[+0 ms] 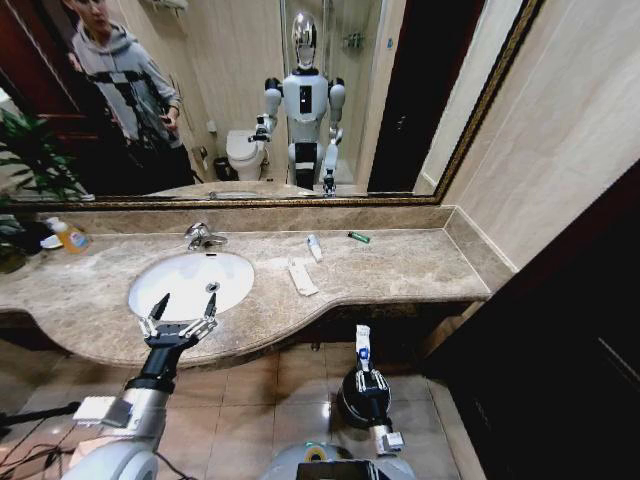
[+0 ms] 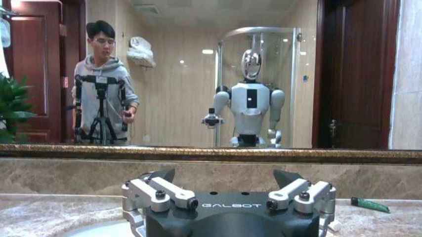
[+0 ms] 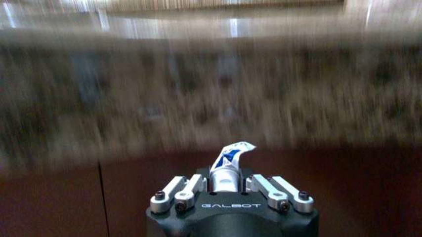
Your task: Pick up the trash from the sink and place it in the trash bin.
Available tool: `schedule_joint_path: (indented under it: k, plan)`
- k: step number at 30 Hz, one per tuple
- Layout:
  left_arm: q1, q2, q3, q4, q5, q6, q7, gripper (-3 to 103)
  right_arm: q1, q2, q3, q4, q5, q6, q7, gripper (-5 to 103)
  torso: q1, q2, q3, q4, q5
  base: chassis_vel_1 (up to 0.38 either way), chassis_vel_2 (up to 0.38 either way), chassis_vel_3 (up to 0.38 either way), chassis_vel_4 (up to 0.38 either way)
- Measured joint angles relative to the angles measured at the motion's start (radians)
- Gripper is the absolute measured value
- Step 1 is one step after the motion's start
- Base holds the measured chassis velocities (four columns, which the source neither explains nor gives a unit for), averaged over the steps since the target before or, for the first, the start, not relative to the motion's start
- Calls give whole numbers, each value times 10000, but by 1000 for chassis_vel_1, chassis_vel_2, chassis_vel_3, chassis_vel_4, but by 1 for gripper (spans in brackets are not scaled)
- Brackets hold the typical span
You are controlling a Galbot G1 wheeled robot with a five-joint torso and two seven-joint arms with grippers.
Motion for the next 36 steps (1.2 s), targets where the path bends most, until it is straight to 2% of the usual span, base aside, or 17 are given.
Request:
schedule_joint_path:
  k: [3,4,7,9,11,15,17,18,20,22,24,28,29,30,31,34,36]
  plan:
    - [0,0,1,0,0,0,1,100,1145,-60,64,-2375,244,-233,-222,25,0,0,1,-1,-1,0,0,0,0]
    - [0,0,1,0,0,0,1,100,1145,-60,64,-2375,244,-233,-222,25,0,0,1,-1,-1,0,0,0,0]
    - [0,-1,0,0,0,0,0,100,2295,-46,176,-4363,402,-729,-780,25,0,-1,1,0,-2,0,0,0,0]
    - [0,-1,0,0,0,0,0,100,2505,-32,189,-4693,436,-880,-905,25,1,-1,1,0,-1,0,0,0,0]
    - [0,0,0,0,0,0,0,100,3124,30,264,-5575,494,-1397,-1323,25,0,-1,1,0,0,0,0,0,0]
    - [0,0,0,0,0,0,0,100,3619,56,395,-6355,459,-1838,-1610,25,0,-1,1,1,-1,0,0,0,0]
    - [0,0,0,0,0,0,0,100,3877,45,491,-6778,366,-2637,-1869,25,1,-1,1,0,-1,0,0,0,0]
    - [0,0,0,0,0,0,0,100,3877,45,491,-6778,366,-2637,-1869,25,1,-1,1,0,-1,0,0,0,0]
    - [0,0,0,0,0,0,0,100,3976,41,519,-6937,380,-3639,-2007,25,0,-1,1,0,-1,0,0,0,0]
    - [0,0,0,0,0,0,1,100,4008,51,536,-7014,380,-3917,-2018,25,0,-1,1,-1,-1,0,0,0,0]
    - [0,0,0,0,0,0,0,100,4152,107,690,-7307,327,-4578,-2092,25,0,-1,1,-1,-2,0,0,0,0]
    - [0,0,0,0,0,0,1,100,4211,147,748,-7334,264,-4913,-2116,25,0,0,1,-1,-2,0,0,0,0]
    - [0,0,0,0,0,0,0,100,4275,208,754,-7277,250,-4981,-2110,27,0,0,1,-1,-1,0,0,0,0]
    - [0,0,1,0,0,0,0,100,4320,243,721,-7165,167,-4973,-2004,37,0,0,0,0,-1,0,0,0,0]
    - [0,0,0,1,0,0,0,100,4336,247,720,-7158,102,-4971,-1936,43,0,0,0,0,-2,0,0,0,0]
    - [0,0,1,0,0,0,0,100,4331,244,727,-7136,13,-5000,-1870,48,0,-1,0,0,-1,0,0,0,0]
    - [0,0,0,0,0,0,1,100,4283,224,741,-7119,-90,-5022,-1867,59,0,-1,0,0,-2,0,0,0,0]
